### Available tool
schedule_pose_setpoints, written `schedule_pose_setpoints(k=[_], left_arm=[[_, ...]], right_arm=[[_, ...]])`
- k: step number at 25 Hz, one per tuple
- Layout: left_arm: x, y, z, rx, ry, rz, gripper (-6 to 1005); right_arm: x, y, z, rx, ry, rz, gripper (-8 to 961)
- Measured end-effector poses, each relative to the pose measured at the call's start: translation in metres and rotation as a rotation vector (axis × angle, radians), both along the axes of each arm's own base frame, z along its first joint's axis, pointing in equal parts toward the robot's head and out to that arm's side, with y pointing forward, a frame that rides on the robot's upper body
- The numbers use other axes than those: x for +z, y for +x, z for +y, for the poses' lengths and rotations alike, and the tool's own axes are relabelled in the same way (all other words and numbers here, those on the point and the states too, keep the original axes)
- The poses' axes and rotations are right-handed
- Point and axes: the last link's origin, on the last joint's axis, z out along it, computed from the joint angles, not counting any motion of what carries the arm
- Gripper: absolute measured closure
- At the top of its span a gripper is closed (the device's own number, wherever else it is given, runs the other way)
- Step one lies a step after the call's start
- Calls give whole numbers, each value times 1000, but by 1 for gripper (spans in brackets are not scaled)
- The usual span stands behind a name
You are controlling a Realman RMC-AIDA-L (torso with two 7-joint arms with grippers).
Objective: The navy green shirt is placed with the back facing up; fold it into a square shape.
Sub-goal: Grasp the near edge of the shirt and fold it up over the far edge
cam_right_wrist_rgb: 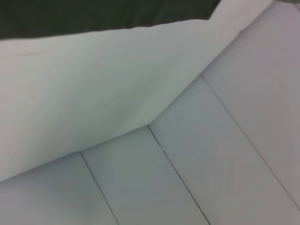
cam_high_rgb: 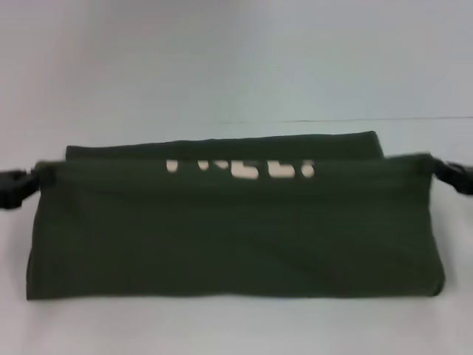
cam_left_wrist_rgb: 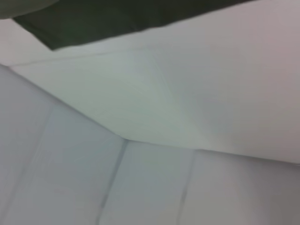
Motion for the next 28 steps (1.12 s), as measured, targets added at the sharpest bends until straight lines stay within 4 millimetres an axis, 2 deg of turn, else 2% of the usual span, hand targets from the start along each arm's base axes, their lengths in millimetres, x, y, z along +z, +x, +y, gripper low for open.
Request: schedule_pose_setpoints(k=[7,12,17,22,28], left_arm=[[-9,-1,38,93,93,86,947],[-22,2,58,132,133,167,941],[-38,8,75,159,175,270,936],[-44,15,86,165,206,327,931],[-47,21,92,158,218,346,925]], right_arm=[[-13,-25,57,-55,31,-103,851],[-26,-38,83,-116,53,-163,846],[-42,-44,96,-166,77,-202,841],[-52,-48,100,-187,91,-235,837],[-53,-48,102,-202,106,-231,831]])
